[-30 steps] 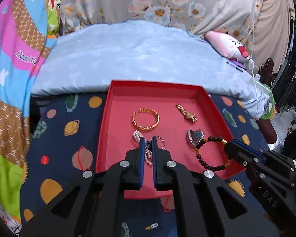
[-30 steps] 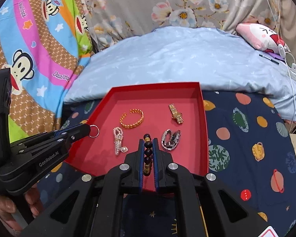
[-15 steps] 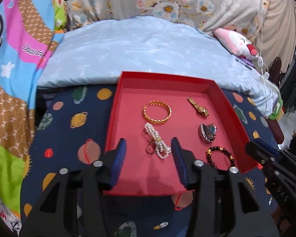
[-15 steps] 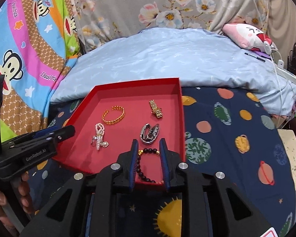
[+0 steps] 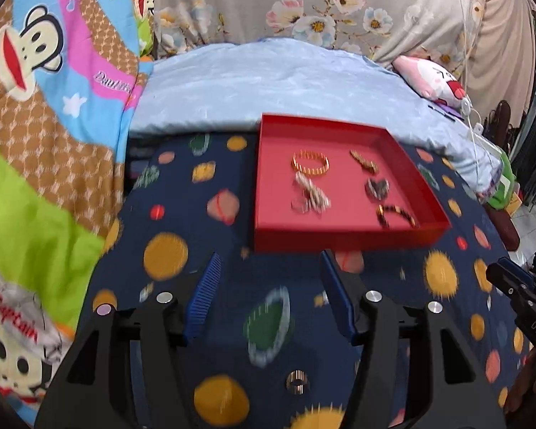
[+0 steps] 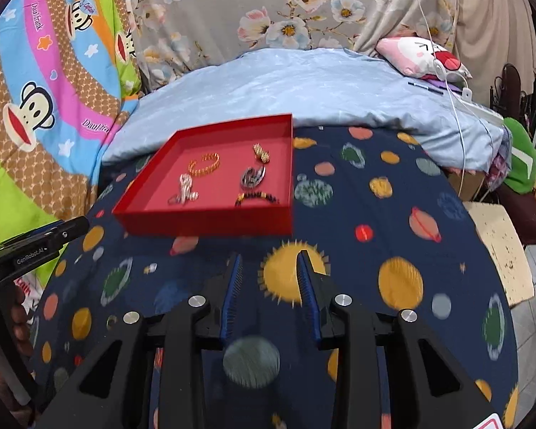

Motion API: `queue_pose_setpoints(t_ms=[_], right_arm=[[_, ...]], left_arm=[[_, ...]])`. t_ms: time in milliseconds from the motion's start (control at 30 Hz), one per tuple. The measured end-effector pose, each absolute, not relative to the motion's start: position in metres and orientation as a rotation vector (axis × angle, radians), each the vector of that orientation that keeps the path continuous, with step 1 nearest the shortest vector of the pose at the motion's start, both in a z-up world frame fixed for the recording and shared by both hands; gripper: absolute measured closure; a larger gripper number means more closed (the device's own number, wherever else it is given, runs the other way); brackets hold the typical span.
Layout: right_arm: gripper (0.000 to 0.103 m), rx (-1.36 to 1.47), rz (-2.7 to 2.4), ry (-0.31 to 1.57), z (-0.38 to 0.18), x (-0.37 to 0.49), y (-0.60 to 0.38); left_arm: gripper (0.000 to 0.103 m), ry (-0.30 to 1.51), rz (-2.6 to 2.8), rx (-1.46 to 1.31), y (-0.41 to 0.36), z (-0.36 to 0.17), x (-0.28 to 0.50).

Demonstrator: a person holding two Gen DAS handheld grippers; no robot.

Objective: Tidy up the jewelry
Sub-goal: 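Withdraw both tools from the tray toward the remaining earrings, then close the left tool on the gold hoop earring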

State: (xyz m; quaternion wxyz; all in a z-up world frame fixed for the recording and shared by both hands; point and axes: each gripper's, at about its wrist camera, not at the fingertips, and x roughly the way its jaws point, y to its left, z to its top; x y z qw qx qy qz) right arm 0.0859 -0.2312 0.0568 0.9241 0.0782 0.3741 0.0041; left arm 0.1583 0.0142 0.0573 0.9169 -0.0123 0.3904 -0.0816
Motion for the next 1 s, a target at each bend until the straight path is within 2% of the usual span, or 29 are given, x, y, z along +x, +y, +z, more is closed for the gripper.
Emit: queue_pose_setpoints(t_ms=[433, 1000], right_arm=[[0.072, 0.187, 0.005, 0.865, 0.024, 0.024, -0.225], [0.072, 0.201, 0.043, 0.919, 0.004, 0.015, -0.211]], left_arm=[[0.046, 0.931, -0.2, -0.042, 0.018, 0.016, 0.092], [0.046, 0.981, -0.203, -0.038, 0.014, -0.007, 0.083]])
